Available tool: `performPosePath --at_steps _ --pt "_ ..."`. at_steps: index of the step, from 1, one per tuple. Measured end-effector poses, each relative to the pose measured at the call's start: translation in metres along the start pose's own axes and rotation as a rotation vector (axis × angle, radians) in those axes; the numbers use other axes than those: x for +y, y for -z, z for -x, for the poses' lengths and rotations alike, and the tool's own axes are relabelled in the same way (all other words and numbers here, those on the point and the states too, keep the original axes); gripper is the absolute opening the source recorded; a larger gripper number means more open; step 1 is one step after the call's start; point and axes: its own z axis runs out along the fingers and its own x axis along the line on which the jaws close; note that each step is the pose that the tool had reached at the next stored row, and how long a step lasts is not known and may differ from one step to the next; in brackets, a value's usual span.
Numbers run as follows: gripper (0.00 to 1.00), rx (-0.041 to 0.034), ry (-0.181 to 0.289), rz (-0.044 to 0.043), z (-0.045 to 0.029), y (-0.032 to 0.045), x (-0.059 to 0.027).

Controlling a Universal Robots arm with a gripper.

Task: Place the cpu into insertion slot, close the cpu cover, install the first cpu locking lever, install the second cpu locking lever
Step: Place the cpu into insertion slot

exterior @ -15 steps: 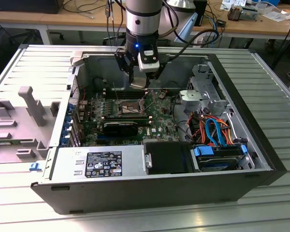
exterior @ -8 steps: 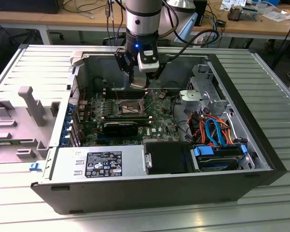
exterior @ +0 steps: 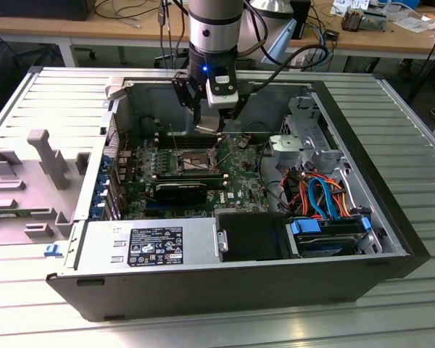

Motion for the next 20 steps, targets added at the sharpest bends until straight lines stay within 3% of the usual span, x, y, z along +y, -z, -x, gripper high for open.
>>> performPosePath --at_steps 20 --pt "0.55 -0.0018 -0.020 0.0003 0.0000 -0.0001 0.0000"
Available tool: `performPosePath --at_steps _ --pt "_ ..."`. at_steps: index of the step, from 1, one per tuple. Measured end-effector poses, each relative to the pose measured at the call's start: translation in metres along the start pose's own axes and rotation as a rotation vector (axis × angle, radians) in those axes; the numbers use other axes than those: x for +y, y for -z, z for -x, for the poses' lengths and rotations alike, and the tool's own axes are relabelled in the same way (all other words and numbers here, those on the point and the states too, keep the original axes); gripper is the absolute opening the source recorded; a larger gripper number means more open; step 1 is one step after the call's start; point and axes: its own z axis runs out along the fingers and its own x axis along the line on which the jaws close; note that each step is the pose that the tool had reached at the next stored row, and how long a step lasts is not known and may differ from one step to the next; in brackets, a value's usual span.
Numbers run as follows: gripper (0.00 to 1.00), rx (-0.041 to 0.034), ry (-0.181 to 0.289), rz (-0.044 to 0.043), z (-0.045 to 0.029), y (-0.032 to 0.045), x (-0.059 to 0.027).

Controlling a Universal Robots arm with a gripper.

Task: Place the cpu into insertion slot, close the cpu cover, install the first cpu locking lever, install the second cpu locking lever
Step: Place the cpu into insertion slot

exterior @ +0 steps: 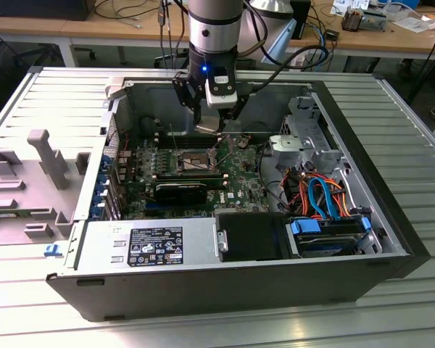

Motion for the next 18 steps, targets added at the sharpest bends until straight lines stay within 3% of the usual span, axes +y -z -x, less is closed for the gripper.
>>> performPosePath --at_steps 18 --pt "0.55 -0.0027 -0.030 0.0006 0.0000 -0.0002 0.0000"
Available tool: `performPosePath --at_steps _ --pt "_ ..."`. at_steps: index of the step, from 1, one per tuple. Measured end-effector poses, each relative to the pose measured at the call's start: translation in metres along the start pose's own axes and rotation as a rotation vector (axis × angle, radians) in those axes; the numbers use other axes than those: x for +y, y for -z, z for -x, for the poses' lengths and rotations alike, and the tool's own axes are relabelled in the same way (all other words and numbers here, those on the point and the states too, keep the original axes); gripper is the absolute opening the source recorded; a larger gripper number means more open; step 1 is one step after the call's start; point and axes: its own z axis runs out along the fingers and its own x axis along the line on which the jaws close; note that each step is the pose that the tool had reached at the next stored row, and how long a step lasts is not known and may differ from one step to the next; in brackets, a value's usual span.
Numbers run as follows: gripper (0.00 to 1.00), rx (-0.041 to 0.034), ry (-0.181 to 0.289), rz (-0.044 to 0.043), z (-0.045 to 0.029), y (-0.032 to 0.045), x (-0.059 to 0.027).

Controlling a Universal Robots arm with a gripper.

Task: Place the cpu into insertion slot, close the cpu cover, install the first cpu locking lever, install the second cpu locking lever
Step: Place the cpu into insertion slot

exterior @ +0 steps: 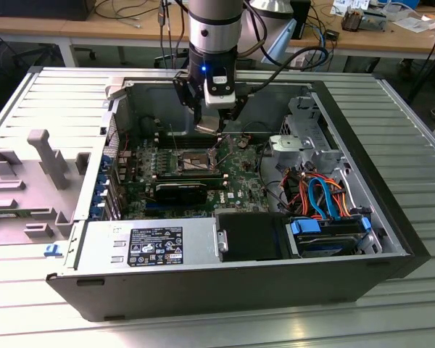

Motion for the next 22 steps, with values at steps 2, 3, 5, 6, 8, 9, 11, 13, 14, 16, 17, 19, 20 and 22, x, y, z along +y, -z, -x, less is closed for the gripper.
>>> performPosePath --at_steps 2,3,5,6,8,9,11,13,14,16,17,19,20,22 --pt "0.55 -0.0002 -0.002 0.0001 0.0000 0.0000 0.0000" --pt "0.55 -0.0002 -0.003 0.0001 0.0000 0.0000 0.0000" --pt "0.55 -0.0004 -0.005 0.0001 0.0000 0.0000 0.0000" --pt "0.55 -0.0005 -0.006 0.0002 0.0000 0.0000 0.0000" --pt "0.55 -0.0007 -0.008 0.0002 0.0000 -0.0001 0.0000" --pt "0.55 -0.0008 -0.009 0.0002 0.0000 -0.0001 0.0000" --pt "0.55 -0.0009 -0.010 0.0002 0.0000 -0.0001 0.0000" --pt "0.55 -0.0011 -0.012 0.0002 0.0000 -0.0001 0.0000" --pt "0.55 -0.0011 -0.013 0.0003 0.0000 -0.0001 0.0000" --pt "0.55 -0.0014 -0.015 0.0003 0.0000 -0.0001 0.0000" --pt "0.55 -0.0015 -0.017 0.0003 0.0000 -0.0001 0.0000" --pt "0.55 -0.0016 -0.018 0.0004 0.0000 -0.0001 0.0000" --pt "0.55 -0.0017 -0.019 0.0004 0.0000 -0.0001 0.0000" --pt "0.55 -0.0018 -0.021 0.0004 0.0000 -0.0001 0.0000"
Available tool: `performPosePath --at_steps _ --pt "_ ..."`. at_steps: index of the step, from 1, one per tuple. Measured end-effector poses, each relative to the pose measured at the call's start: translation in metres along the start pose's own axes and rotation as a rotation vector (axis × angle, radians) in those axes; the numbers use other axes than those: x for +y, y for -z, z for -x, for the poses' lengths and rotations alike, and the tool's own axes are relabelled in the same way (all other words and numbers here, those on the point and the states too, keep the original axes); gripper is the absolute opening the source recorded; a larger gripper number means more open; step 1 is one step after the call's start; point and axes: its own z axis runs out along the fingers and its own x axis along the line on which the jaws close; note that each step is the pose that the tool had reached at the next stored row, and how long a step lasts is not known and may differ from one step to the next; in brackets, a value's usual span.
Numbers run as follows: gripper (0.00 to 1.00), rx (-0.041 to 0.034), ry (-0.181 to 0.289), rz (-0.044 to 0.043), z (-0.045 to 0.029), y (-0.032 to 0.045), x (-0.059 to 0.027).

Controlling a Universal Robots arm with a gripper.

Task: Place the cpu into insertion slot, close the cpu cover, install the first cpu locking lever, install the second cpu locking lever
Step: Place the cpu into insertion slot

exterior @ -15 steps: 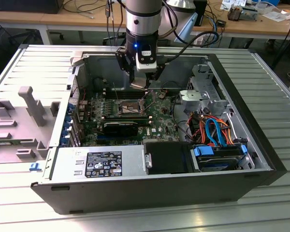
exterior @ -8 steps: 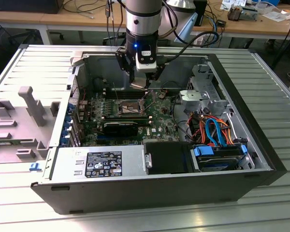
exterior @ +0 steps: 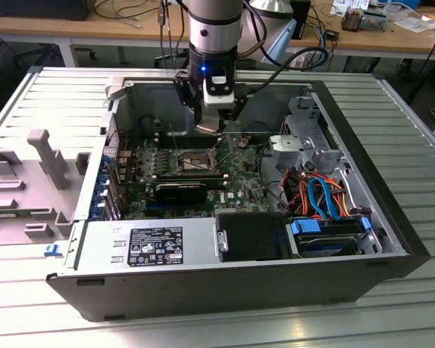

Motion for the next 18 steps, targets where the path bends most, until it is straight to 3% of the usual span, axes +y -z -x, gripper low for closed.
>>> performPosePath --at_steps 18 --pt "0.55 -0.0014 -0.015 0.0003 0.0000 -0.0001 0.0000"
